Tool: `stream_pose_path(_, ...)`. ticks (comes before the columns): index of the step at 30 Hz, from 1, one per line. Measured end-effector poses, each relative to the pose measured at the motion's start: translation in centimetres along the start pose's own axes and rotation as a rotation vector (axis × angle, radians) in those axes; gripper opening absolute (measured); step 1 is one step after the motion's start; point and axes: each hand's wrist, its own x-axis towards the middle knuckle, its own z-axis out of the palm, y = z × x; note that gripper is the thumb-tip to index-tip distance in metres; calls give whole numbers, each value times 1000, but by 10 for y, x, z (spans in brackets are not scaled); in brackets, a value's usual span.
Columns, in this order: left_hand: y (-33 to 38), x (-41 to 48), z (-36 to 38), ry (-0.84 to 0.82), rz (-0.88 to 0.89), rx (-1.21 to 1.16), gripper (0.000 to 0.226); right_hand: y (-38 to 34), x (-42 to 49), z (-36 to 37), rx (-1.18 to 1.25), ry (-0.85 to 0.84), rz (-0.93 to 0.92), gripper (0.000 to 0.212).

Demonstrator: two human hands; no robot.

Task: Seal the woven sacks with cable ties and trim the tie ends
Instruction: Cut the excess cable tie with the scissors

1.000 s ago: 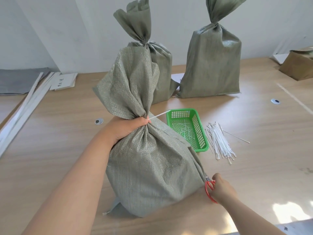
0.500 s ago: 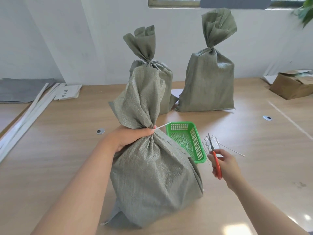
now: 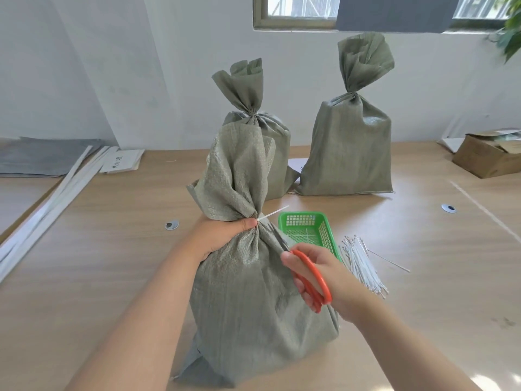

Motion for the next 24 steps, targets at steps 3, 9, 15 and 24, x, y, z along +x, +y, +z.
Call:
stream_pose_path(3, -1, 1, 3, 23, 11, 19, 48, 0, 2, 12, -3, 47, 16, 28)
stream_pose_path(9, -1, -1, 4, 35, 28, 25, 49, -6, 3, 22, 41, 72, 15, 30)
stream_pose_path(15, 3, -6, 5, 8, 29, 52, 48, -7, 3, 28, 17, 53, 6, 27)
stream_pose_path(24, 4, -7, 5, 14, 29, 119, 50, -4, 2, 33, 1, 99, -18, 28)
